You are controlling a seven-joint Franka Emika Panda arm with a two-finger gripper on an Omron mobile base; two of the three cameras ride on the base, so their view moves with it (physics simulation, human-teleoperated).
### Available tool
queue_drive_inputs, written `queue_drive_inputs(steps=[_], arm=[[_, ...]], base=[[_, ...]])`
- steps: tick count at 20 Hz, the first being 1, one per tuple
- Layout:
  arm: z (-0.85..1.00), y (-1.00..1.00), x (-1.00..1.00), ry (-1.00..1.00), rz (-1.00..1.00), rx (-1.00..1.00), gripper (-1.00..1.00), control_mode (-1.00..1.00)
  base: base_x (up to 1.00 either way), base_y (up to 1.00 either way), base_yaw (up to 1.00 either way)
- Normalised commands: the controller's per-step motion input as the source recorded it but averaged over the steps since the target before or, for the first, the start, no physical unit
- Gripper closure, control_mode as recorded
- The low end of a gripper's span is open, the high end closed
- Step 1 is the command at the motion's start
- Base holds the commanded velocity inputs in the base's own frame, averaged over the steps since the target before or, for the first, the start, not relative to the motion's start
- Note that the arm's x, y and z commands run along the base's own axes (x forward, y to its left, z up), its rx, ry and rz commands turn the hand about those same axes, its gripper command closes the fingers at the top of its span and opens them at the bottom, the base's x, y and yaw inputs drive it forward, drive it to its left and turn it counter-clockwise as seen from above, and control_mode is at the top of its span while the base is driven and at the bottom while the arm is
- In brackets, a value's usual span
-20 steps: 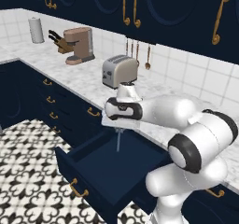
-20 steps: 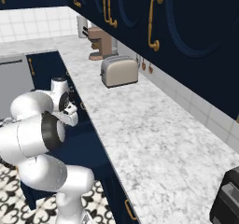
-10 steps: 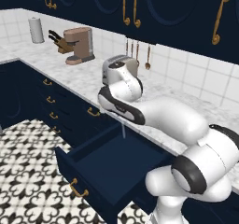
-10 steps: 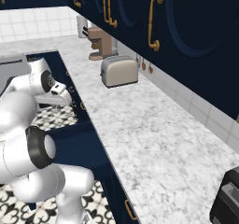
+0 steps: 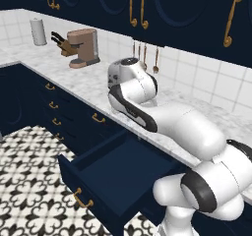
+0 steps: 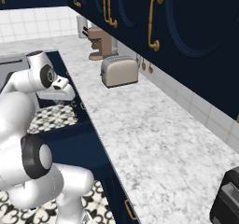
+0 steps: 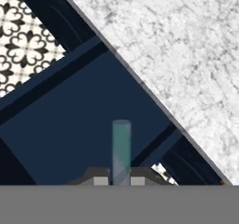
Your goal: Take a straw from the drawer in front and place it inside the glass cup on the dining counter.
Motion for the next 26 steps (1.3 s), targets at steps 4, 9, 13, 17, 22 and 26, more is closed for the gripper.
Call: queue_drive_inputs(steps=[4,9,13,17,22,26], arm=[[0.00,0.00,0.00,0.00,0.00,0.00,1.00,1.00],[0.00,0.00,0.00,0.00,0.00,0.00,1.00,1.00],[0.00,0.00,0.00,0.00,0.00,0.00,1.00,1.00],[0.00,0.00,0.00,0.00,0.00,0.00,1.00,1.00],[0.00,0.00,0.00,0.00,0.00,0.00,1.00,1.00],[0.00,0.00,0.00,0.00,0.00,0.00,1.00,1.00]], base=[[-0.86,-0.04,0.03],[-1.00,0.07,0.24],[-0.39,0.44,0.74],[0.00,0.44,0.91],[0.00,0.40,0.88],[0.08,0.52,0.75]])
